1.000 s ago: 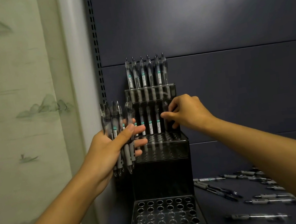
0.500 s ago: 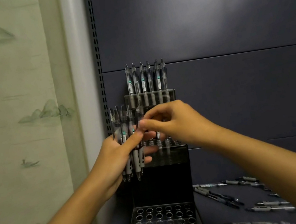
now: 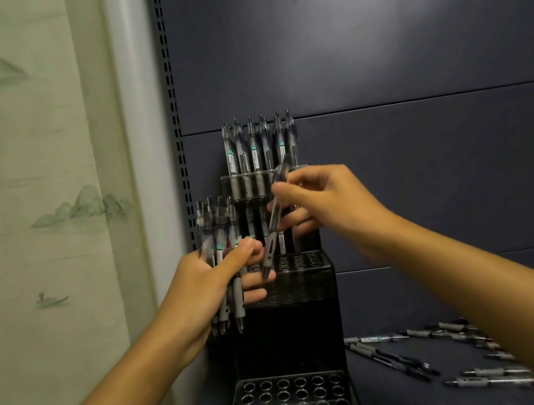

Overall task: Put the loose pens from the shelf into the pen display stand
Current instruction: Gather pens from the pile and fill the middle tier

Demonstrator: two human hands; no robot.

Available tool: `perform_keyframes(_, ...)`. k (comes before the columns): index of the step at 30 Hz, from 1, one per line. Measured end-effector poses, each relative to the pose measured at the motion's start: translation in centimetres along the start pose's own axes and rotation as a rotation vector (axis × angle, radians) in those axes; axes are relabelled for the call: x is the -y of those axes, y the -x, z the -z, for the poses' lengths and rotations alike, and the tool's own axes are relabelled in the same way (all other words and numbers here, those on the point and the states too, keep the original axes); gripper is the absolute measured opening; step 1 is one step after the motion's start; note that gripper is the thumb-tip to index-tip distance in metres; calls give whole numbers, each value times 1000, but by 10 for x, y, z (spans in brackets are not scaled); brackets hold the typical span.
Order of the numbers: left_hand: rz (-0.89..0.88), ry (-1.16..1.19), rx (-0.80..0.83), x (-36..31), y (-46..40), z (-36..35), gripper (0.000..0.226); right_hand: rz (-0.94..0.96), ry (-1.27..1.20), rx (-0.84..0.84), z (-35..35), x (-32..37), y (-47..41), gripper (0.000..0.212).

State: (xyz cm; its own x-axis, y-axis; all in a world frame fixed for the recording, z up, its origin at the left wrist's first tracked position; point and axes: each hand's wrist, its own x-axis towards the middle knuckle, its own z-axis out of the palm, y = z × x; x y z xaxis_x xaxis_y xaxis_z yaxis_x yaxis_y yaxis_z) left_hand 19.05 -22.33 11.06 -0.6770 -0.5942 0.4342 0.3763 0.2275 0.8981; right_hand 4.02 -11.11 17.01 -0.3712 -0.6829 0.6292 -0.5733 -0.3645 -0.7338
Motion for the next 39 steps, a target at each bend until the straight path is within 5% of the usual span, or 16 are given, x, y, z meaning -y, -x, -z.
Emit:
perform_keyframes(11, -6, 7, -47, 0, 7, 15, 39, 18, 211, -230, 45, -19, -28, 28)
perform_keyframes(28, 22, 1, -17, 8, 6, 14, 37, -42, 320, -164, 34, -46, -24, 22)
perform_keyframes(39, 47, 3, -2, 15, 5, 11, 37, -1, 617, -113, 31, -55, -21, 28)
